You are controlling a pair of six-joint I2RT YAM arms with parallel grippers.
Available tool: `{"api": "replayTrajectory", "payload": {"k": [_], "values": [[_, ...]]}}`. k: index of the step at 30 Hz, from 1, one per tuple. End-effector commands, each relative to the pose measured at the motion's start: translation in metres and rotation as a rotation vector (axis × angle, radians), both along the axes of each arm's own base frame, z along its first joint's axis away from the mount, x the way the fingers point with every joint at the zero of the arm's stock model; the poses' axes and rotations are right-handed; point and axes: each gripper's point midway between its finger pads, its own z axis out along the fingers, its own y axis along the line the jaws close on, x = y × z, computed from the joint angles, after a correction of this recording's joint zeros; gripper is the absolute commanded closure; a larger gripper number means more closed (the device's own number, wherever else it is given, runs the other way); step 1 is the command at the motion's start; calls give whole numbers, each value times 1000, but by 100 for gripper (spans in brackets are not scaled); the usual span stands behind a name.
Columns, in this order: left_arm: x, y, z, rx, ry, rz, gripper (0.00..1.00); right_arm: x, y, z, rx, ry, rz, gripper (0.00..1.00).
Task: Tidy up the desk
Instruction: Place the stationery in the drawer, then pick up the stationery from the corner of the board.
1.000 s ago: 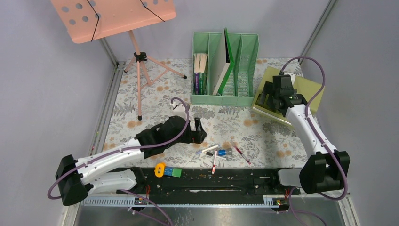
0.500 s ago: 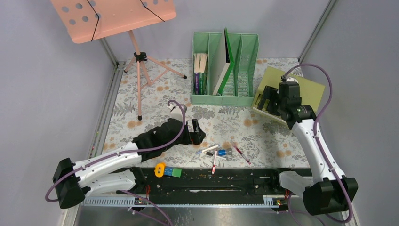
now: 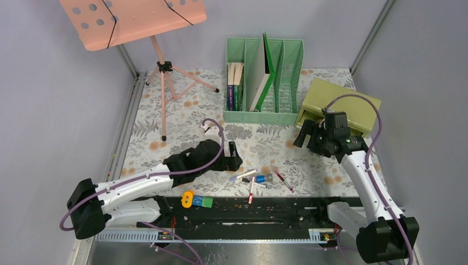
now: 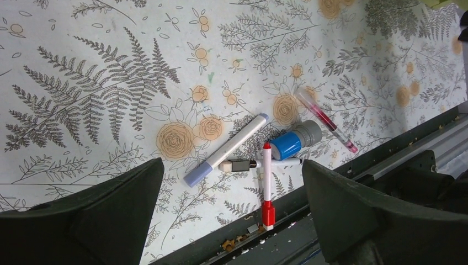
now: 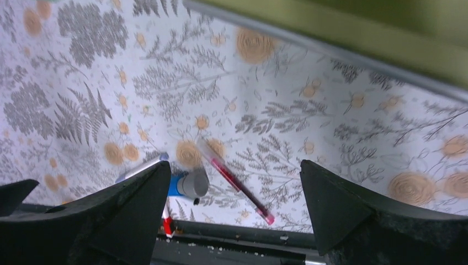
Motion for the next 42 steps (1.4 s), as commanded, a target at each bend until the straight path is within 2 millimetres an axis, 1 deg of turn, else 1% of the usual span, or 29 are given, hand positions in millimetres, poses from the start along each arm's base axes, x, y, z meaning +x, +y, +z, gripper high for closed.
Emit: {"api": "replayTrajectory", "payload": {"k": [1,5,11,14,17,21,26,29,33,36,40,42], "values": [[2,-6,8,-28,1,7,1,-25,17,-19,98,102,29,5],[3,-3,4,-14,9,29,1,-37,36,-34,132,153,79,5],[4,7,-6,39,33,76,1,-55,76,-52,97,220,198,4],[3,18,-19,91,63,119,1,-62,89,-60,47,240,251,4],[2,23,-32,109,101,142,1,-69,104,-66,-18,231,312,4],[-1,26,-50,117,167,142,1,-78,115,-73,-98,233,368,4],[1,35,-65,101,230,178,1,-82,125,-74,-178,211,410,4],[1,39,-70,78,246,187,1,-83,131,-76,-225,198,429,4],[-3,42,-77,67,263,198,1,-83,144,-80,-236,184,449,5],[-4,42,-79,63,267,194,1,-83,152,-88,-266,190,471,5],[-5,41,-83,69,283,187,1,-79,163,-95,-257,196,480,6],[-5,41,-83,74,285,183,1,-78,164,-96,-271,195,483,7]]}}
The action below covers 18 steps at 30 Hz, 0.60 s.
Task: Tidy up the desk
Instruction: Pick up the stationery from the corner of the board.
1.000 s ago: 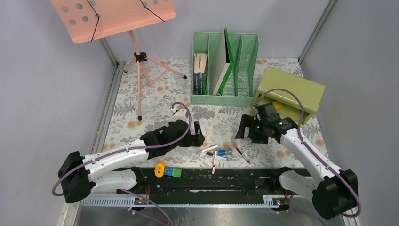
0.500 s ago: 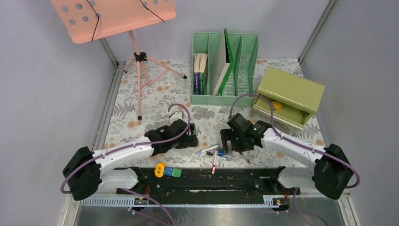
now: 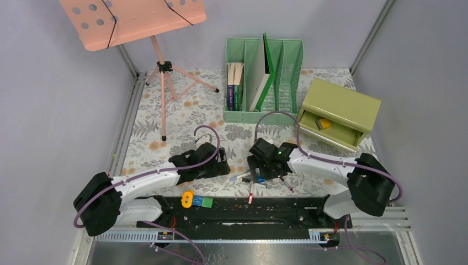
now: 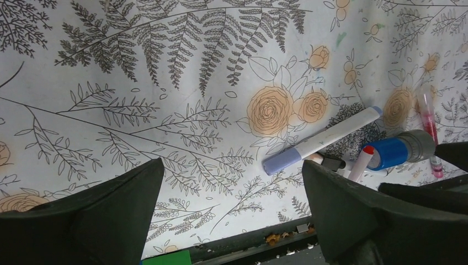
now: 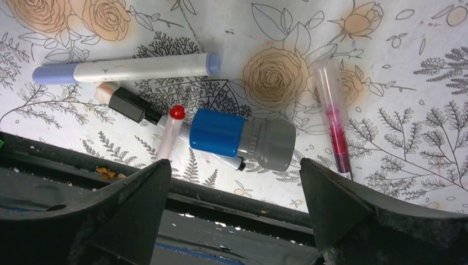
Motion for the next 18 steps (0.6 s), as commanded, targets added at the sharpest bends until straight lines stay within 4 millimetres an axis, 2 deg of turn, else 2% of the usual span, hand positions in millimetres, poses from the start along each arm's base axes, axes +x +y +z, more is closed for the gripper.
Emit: {"api": "replayTrajectory", "payload": {"k": [1,10,18], "values": [[4,-10,6,-45,-12,-6,1,17,14,8,11,-63,-14,7],[2,-3,-1,-12,5,5,1,21,15,-6,-28,-61,-3,9],[3,-5,-2,-10,10,6,1,23,13,-12,-64,-65,11,20]]}}
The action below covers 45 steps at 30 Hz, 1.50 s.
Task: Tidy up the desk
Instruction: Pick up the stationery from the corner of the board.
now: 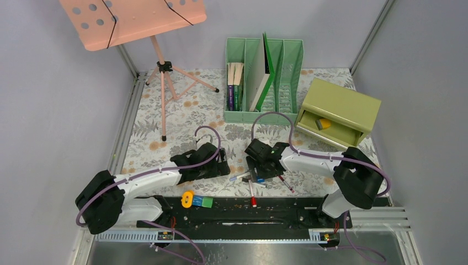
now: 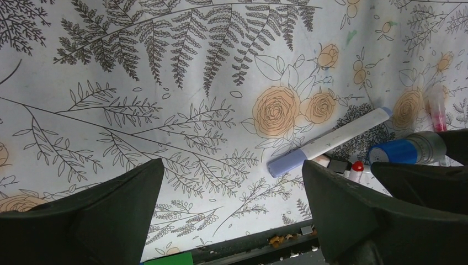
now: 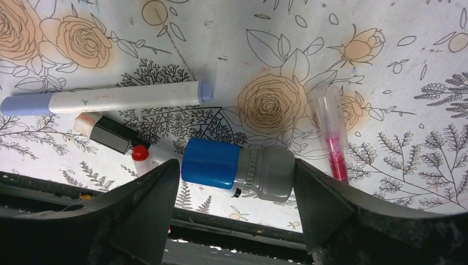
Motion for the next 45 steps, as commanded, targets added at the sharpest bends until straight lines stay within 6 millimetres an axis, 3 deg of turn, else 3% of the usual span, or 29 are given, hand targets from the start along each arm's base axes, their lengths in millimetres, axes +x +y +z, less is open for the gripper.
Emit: {"api": "replayTrajectory", "payload": {"k": [1,6,20,36,45], "values": [[5,-5,3,-19,-6,9,1,14,8,8,-5,-64,6,20],[5,-6,1,-13,1,3,1,16,8,6,-21,-68,11,25],[7,-4,9,-29,-35,10,1,18,10,0,-42,-56,31,26],[6,0,9,-26,-44,17,1,17,6,20,19,-105,43,76],[5,4,9,-29,-50,31,1,23,-1,48,17,-170,56,84]]}}
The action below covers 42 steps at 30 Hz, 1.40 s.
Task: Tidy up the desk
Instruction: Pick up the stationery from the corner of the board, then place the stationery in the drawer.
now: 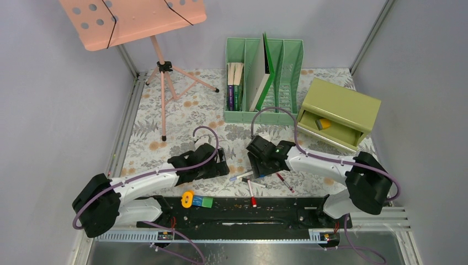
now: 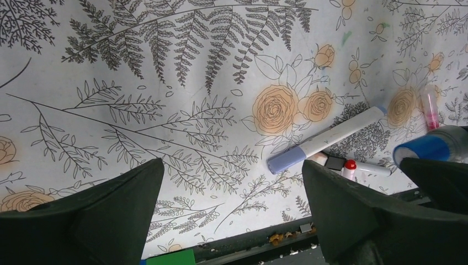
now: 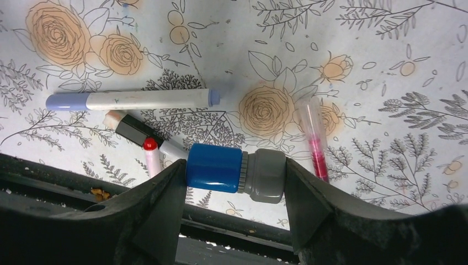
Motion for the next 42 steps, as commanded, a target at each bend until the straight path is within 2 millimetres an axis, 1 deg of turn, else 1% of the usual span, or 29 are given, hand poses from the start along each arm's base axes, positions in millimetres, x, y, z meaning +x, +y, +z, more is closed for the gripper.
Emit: {"api": "replayTrajectory", "payload": {"k": [1,3,7,9,12,17,22,26,33,37,42], "values": [[5,2,4,-16,-30,27,1,10,-4,28,-4,-91,13,84],[5,2,5,-15,-32,27,1,14,-7,36,-14,-114,14,86],[5,6,5,0,-34,32,1,22,-21,45,-70,-135,-1,89],[5,7,5,1,-34,34,1,26,-27,48,-69,-133,-17,91],[5,6,6,0,-40,31,1,31,-34,54,-37,-123,-41,91],[5,9,5,12,-35,33,1,45,-49,64,-6,-133,-90,91],[4,8,5,12,-30,28,1,57,-69,73,8,-145,-144,91],[5,7,6,15,-29,26,1,69,-87,93,8,-171,-196,91],[5,4,7,13,-24,15,1,92,-118,134,15,-266,-271,90],[4,5,5,11,-19,20,1,101,-136,148,2,-294,-309,90],[6,3,7,7,-25,14,1,110,-156,157,21,-302,-380,90]]}}
